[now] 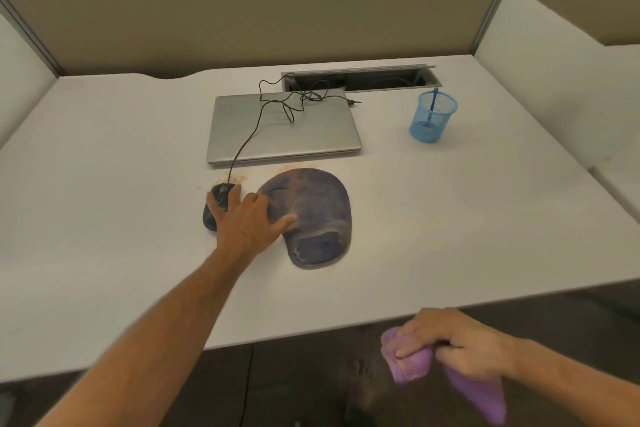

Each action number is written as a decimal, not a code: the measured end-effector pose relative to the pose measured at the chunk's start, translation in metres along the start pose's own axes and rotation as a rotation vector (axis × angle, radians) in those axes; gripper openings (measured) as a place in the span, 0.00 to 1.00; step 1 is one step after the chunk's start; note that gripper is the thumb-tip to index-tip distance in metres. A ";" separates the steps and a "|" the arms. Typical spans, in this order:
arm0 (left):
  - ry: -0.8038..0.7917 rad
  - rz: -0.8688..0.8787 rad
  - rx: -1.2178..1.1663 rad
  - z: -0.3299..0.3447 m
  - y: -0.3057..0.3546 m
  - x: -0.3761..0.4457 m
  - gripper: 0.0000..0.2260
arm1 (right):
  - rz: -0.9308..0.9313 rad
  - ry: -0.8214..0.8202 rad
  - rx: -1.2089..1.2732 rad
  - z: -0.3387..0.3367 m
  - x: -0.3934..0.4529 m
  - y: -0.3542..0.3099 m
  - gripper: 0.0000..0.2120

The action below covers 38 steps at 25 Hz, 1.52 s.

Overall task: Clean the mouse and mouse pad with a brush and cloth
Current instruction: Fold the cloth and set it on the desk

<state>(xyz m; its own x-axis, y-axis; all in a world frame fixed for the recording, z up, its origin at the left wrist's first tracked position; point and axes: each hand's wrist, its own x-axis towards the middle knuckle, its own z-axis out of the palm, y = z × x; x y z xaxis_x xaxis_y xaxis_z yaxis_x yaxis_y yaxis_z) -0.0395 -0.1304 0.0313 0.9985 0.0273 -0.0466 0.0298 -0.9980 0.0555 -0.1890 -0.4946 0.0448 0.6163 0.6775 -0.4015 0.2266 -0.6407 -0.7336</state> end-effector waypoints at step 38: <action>-0.415 -0.032 -1.019 0.023 0.297 0.080 0.22 | 0.835 0.839 0.092 -0.238 0.036 0.125 0.28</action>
<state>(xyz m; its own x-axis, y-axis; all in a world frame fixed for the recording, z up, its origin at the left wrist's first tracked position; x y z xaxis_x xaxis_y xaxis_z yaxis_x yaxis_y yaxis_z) 0.0482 -0.4255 0.0215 0.9096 -0.1594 -0.3836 0.2691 -0.4772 0.8365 0.0411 -0.6359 0.0689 0.8570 -0.4080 -0.3146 -0.5139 -0.7207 -0.4653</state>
